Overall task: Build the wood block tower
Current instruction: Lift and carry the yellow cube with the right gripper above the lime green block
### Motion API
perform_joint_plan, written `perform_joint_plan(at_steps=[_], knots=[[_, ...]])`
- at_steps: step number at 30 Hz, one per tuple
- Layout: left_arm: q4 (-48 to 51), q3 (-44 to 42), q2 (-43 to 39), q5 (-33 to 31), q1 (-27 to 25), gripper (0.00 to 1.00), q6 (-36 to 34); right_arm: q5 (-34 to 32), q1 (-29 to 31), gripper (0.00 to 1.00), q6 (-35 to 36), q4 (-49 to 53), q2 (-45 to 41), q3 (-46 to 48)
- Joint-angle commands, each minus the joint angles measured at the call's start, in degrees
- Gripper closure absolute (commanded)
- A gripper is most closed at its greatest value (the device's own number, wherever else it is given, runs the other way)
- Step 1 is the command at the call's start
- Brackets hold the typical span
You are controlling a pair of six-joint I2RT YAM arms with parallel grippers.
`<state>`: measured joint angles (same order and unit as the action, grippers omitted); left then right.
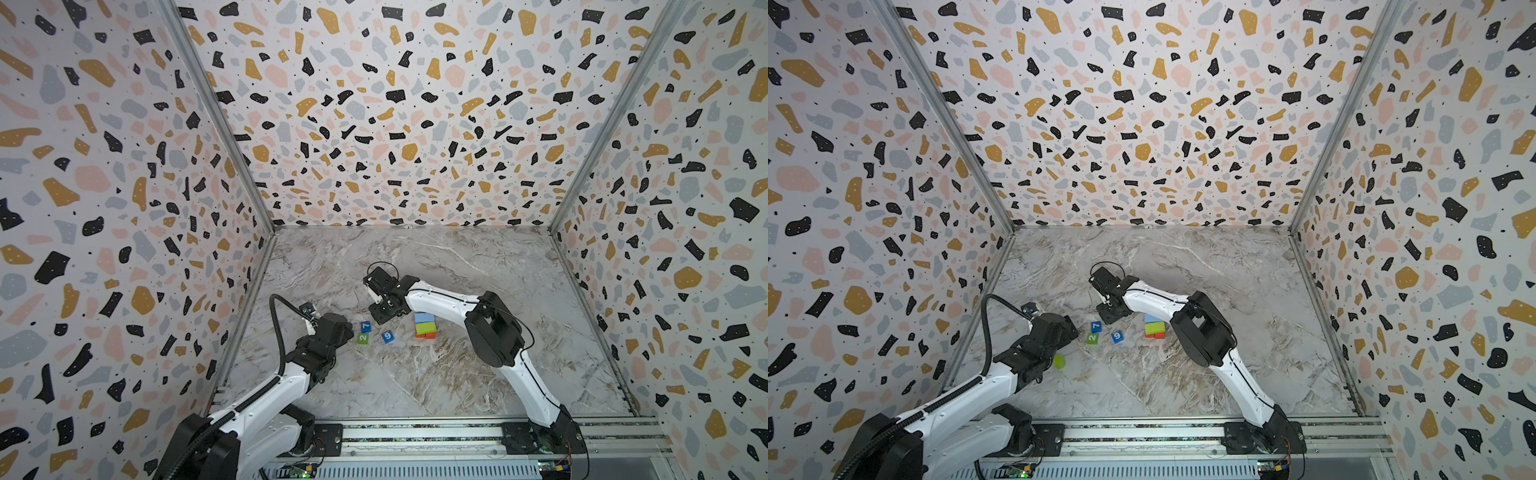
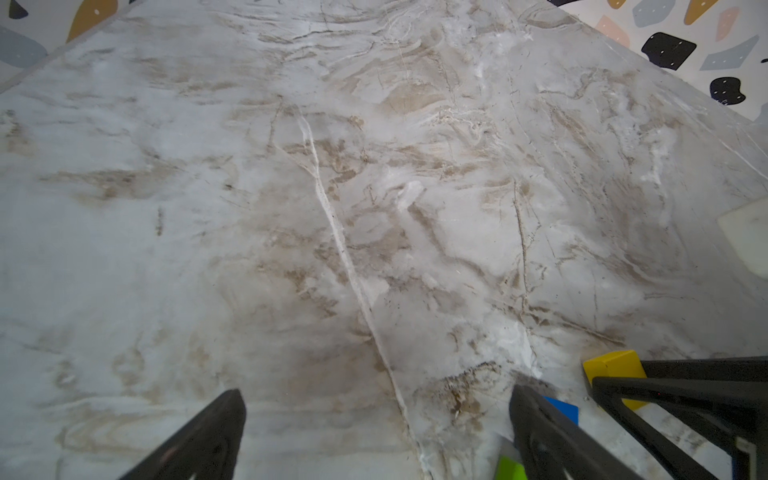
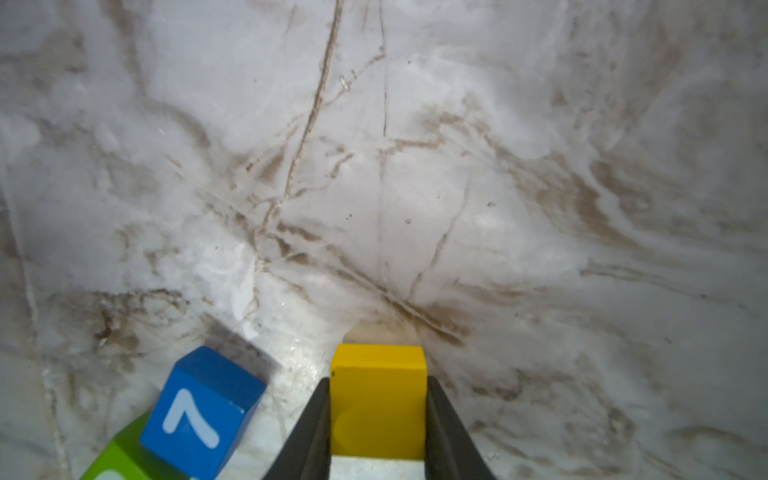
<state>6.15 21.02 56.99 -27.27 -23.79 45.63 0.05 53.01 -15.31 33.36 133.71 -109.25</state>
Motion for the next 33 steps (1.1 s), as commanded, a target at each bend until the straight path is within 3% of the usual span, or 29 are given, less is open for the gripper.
perform_joint_plan(at_steps=[1,16,24,33], knots=[[0.94,1.43,-1.38,0.99,0.28,0.00,-1.16,-1.25,0.33,0.69,-0.23,2.73,-5.61,-2.15],[3.37,5.07,-1.03,2.72,-0.29,0.00,-2.79,-8.19,-1.13,0.66,-7.32,5.98,-22.17,9.86],[5.11,7.98,1.42,4.57,-1.19,0.00,-3.97,-5.76,-4.93,0.66,-12.58,1.73,-34.46,25.25],[5.53,8.92,3.06,4.37,-3.88,0.00,-3.41,-6.10,-6.61,0.66,-16.29,-0.82,-39.33,34.51]])
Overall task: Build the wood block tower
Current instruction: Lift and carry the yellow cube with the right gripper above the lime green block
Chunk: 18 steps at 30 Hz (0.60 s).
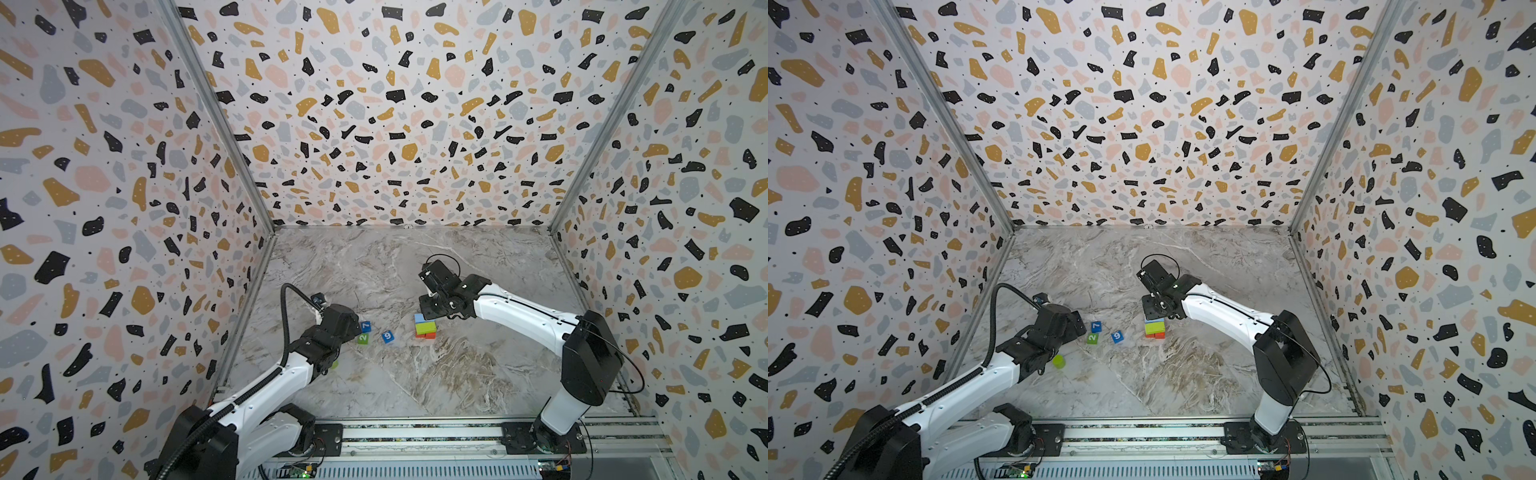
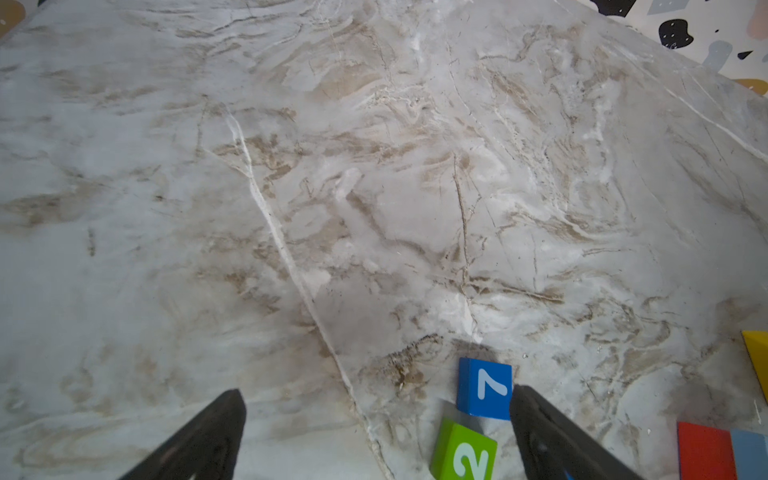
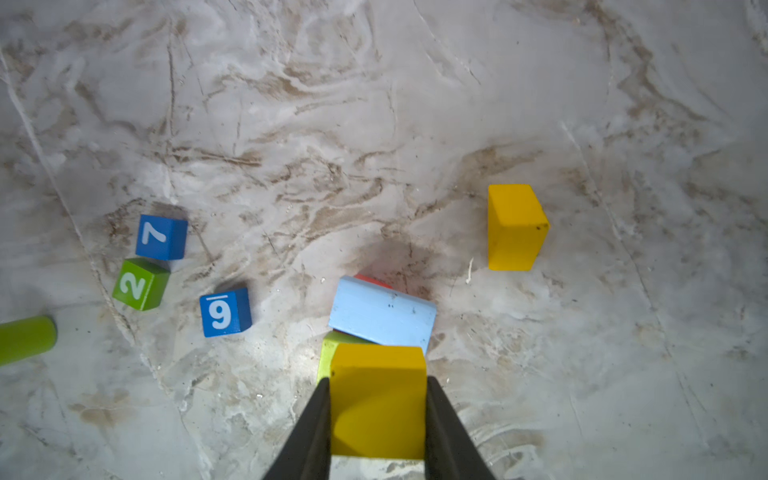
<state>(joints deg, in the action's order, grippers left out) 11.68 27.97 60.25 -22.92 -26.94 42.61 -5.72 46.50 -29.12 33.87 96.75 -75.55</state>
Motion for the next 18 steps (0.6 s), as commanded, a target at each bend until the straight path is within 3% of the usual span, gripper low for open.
perform_joint_plan(at_steps=[1,18], knots=[[0.03,2.09,-0.34,-0.27,-0.99,0.00,-0.42,-0.19,-0.09,0.66,-2.87,-1.58,-2.31,1.23],[-0.70,-0.06,-1.15,-0.26,-1.24,0.00,-0.69,1.00,0.96,0.67,-6.03,-5.30,0.48,4.90]])
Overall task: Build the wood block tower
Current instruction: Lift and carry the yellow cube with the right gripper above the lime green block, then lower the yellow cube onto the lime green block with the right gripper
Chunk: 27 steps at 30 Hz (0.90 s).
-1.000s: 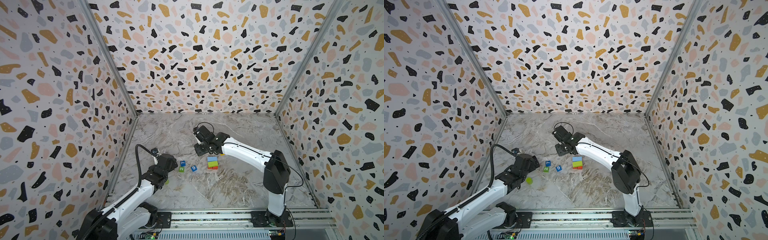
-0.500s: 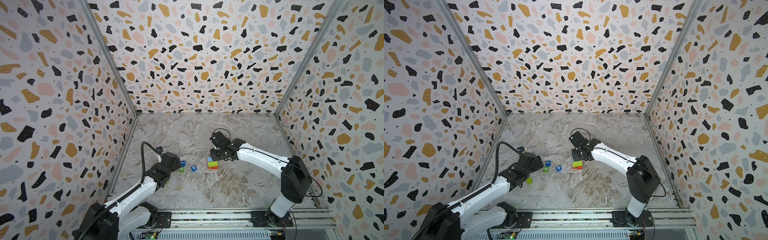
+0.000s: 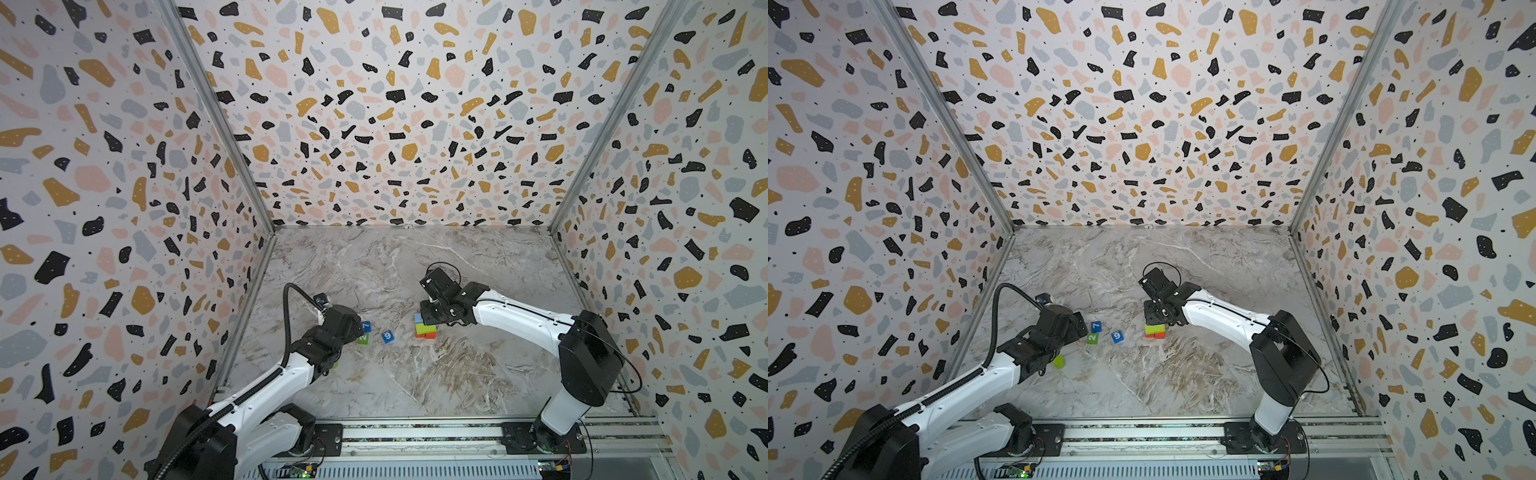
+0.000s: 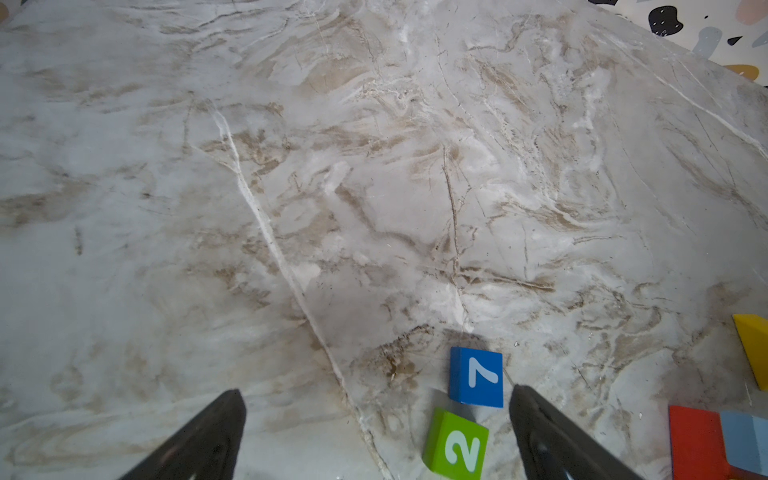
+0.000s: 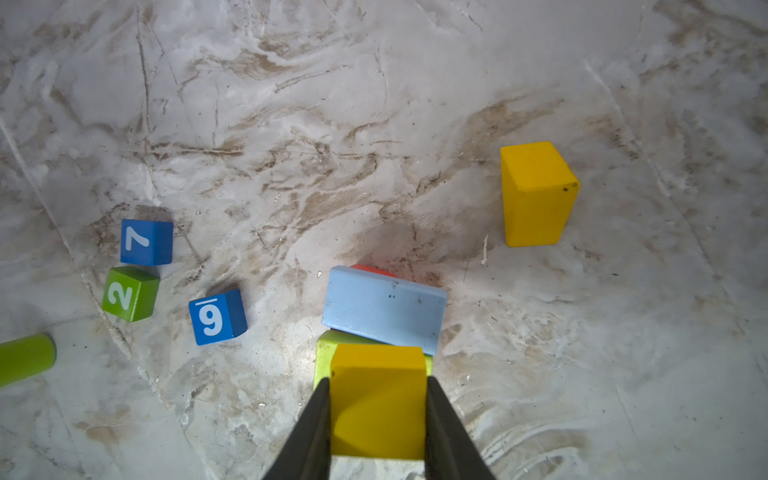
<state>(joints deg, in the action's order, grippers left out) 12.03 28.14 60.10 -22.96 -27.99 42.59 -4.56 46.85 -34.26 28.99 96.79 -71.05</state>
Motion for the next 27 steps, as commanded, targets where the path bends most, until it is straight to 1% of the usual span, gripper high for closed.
perform_joint_plan(at_steps=[1,27], knots=[[-1.13,-0.34,-1.10,-0.19,-0.24,0.00,-0.62,-0.14,0.70,0.67,-0.94,-0.56,0.63,0.47],[-1.49,-1.17,-1.36,-0.24,-0.19,0.00,-0.56,-0.41,1.09,0.67,-0.30,-2.02,3.53,1.00]])
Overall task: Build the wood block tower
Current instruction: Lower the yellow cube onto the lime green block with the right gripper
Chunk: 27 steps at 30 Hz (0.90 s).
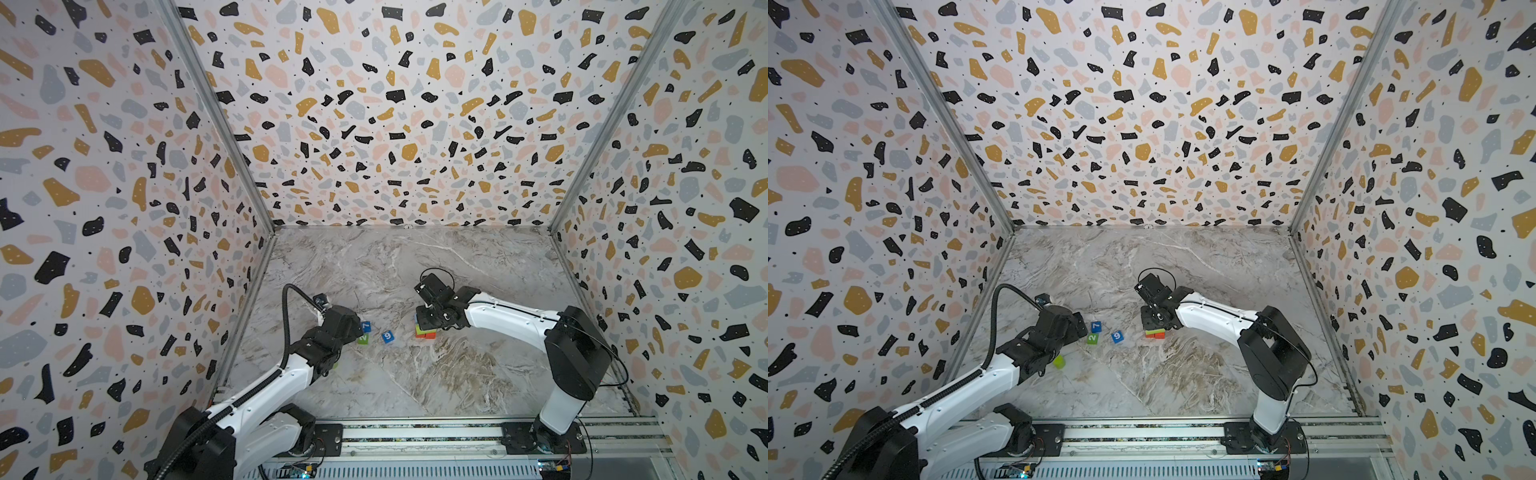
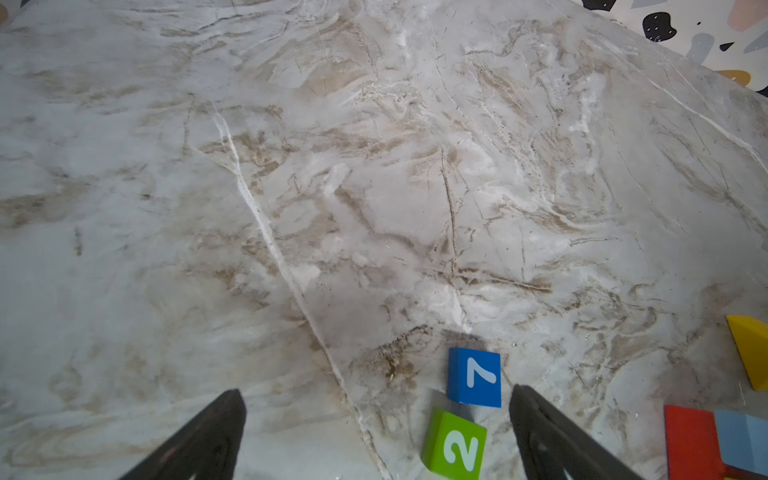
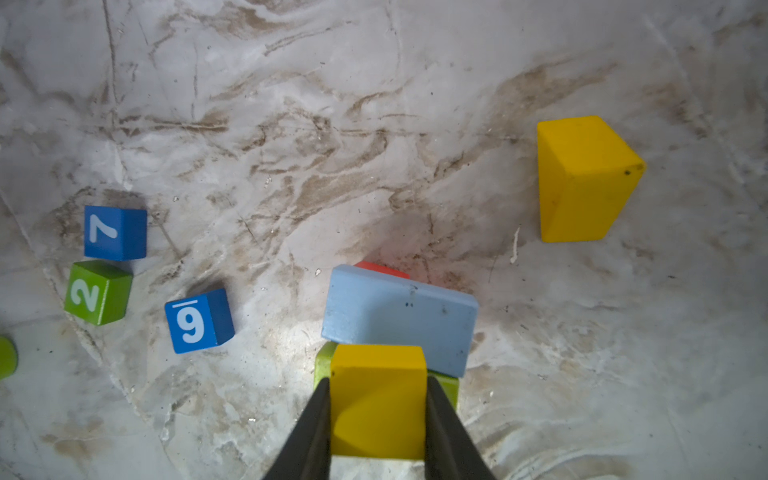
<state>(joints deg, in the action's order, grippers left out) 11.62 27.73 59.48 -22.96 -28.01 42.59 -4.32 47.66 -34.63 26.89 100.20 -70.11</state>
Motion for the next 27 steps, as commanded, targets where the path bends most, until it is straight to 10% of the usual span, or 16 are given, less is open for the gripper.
perform_joint_plan(at_steps=[1,27], knots=[[-1.07,-0.74,-0.84,-0.24,-0.20,0.00,-0.50,-0.82,0.33,0.67,0.09,0.08,0.17,0.01],[-0.72,-0.30,-0.85,-0.52,-0.21,0.00,-0.66,-0.83,0.42,0.63,0.88,0.26,1.62,-1.32]])
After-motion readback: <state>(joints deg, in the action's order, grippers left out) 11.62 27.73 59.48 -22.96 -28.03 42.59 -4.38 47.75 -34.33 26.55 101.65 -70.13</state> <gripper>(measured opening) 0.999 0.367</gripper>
